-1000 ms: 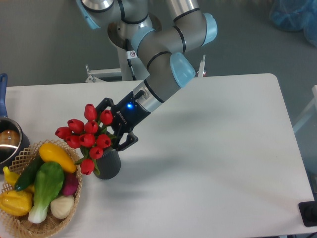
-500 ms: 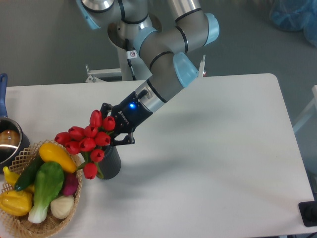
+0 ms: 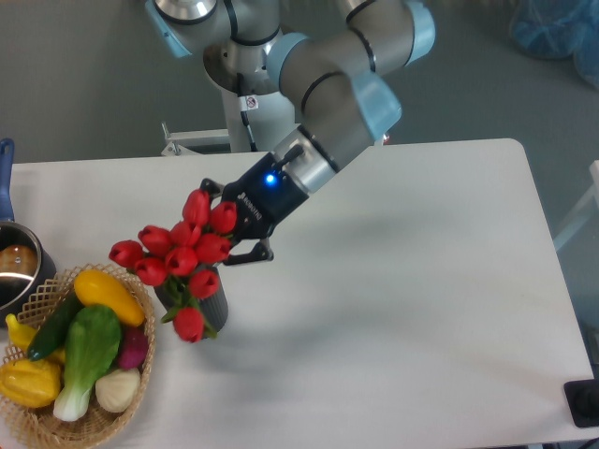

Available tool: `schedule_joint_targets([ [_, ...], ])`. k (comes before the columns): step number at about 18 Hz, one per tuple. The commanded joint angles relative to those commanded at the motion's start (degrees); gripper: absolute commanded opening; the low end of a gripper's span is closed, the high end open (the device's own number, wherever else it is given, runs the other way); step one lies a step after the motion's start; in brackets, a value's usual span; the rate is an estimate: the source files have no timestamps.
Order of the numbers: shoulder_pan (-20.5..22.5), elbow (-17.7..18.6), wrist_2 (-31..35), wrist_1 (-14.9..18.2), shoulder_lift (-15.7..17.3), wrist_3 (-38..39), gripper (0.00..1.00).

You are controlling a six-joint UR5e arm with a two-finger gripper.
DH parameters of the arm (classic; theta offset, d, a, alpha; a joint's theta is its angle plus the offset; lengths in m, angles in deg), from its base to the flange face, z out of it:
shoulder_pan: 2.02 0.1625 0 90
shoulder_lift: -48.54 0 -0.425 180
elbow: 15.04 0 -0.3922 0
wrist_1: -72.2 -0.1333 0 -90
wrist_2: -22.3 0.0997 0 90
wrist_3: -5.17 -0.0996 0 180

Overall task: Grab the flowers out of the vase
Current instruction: 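Lift the gripped tulips up out of the black vase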

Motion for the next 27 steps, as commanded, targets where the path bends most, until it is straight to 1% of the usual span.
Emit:
schedule_joint_targets([
  [7,0.97,0.0,-1.67,0.18,1.05,1.67,0.1],
  [9,0.97,0.52,-2.29,0.18,1.75,1.67,0.1],
  [11,0.88,0.61,-3.69,0.26,2.37,2.37,0.1],
  [13,0.97,0.09,-5.36,0.18,2.46,5.52,0.1],
  [19,1.84,0.09,-10.1,0.18,2.55,6.41,0.1],
  [24,3.25,-2.11,-12.3,0.09,2.46,11.42,0.1],
  [27,3.78,-2.37,-12.66,-0.17,2.55,11.34,0.1],
])
